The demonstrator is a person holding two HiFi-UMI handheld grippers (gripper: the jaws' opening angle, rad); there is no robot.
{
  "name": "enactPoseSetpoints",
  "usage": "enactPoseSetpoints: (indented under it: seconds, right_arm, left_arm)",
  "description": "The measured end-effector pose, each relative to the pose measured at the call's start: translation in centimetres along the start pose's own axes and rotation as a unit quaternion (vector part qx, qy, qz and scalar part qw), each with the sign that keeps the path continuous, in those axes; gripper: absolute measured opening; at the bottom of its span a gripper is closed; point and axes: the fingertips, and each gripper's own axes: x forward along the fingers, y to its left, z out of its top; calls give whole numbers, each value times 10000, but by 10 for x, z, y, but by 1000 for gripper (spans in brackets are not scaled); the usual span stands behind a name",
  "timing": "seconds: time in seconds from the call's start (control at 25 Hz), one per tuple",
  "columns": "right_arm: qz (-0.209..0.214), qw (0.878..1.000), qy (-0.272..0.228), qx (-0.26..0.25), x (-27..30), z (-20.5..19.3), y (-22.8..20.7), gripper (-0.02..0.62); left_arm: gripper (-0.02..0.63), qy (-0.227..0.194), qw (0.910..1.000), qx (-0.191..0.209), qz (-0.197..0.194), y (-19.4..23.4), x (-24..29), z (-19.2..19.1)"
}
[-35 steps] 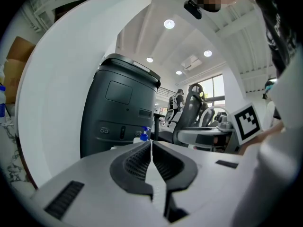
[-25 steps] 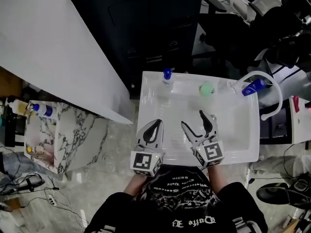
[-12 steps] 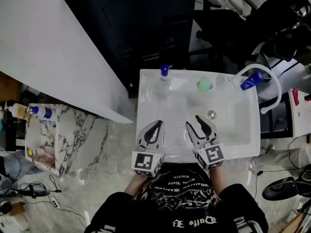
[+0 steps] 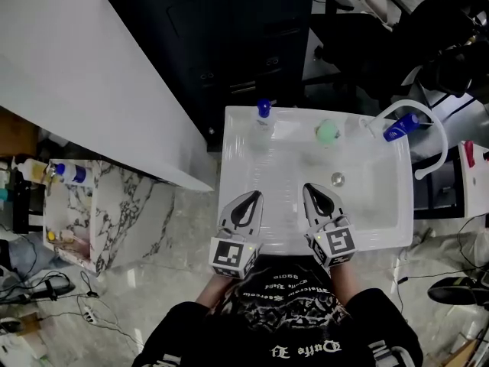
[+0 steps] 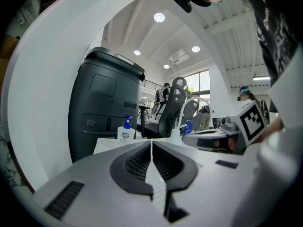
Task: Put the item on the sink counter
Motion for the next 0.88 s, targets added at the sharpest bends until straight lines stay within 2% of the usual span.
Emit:
enactPoseSetpoints:
  seconds: [0.16,0.88]
  right_arm:
    - [-9,9999,-145,48,2,5,-3,-2]
    - [-159,9998,6,-69,10,-1,-8,-2]
  left_arm:
    - [12,-6,10000,-87,33,3,1,0]
    - [12,89,9999,-20,48,12,8,-4]
